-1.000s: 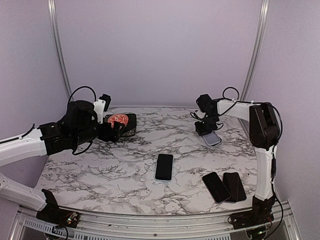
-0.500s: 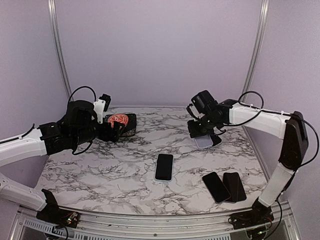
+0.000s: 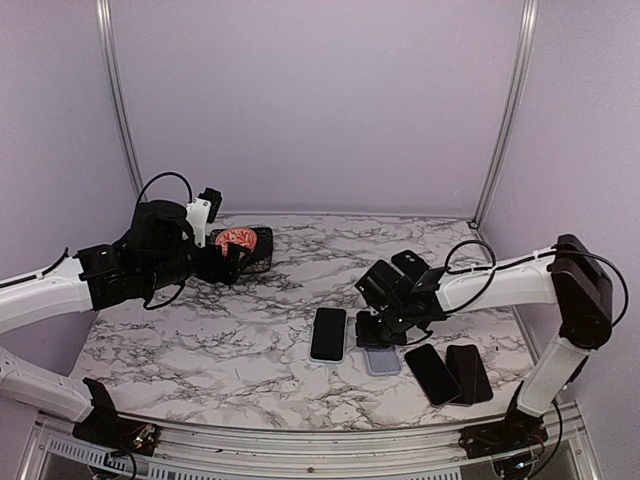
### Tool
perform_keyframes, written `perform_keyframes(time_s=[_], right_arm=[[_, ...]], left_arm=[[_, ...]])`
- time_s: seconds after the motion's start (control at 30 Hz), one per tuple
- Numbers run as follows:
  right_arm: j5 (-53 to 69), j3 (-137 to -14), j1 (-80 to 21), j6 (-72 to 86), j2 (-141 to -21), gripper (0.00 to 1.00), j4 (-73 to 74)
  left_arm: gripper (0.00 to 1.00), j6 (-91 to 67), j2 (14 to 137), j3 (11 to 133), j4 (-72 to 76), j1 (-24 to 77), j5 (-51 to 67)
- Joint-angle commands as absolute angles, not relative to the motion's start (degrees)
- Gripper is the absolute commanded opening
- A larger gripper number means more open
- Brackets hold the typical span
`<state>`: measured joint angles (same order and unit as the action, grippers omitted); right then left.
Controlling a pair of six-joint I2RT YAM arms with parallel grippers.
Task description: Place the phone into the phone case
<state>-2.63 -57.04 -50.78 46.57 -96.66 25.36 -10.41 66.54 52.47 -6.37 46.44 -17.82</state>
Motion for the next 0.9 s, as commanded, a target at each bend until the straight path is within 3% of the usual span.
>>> perform_keyframes(time_s=[0.0, 0.2, 0.6, 0.87], right_arm=[[-3.67, -57.65, -50.22, 53.32, -98.67, 0.0, 15.55], [-2.12, -67.21, -50.38, 48.44, -108.35, 0.0, 16.32], [2.08, -75.01, -52.95, 46.03, -113.34, 0.0, 16.03], [-10.33, -72.48, -52.85, 45.0, -109.46, 0.0, 24.5]], left_arm=[[0.99, -11.09, 65.02, 51.94, -7.65, 46.15, -16.99], [0.99, -10.86, 64.32, 51.94, -7.74, 46.17, -17.58], [0.99, -10.76, 64.16, 51.86, -7.76, 46.02, -17.77], [0.99, -10.64, 64.08, 51.86, -7.74, 45.92, -17.76]])
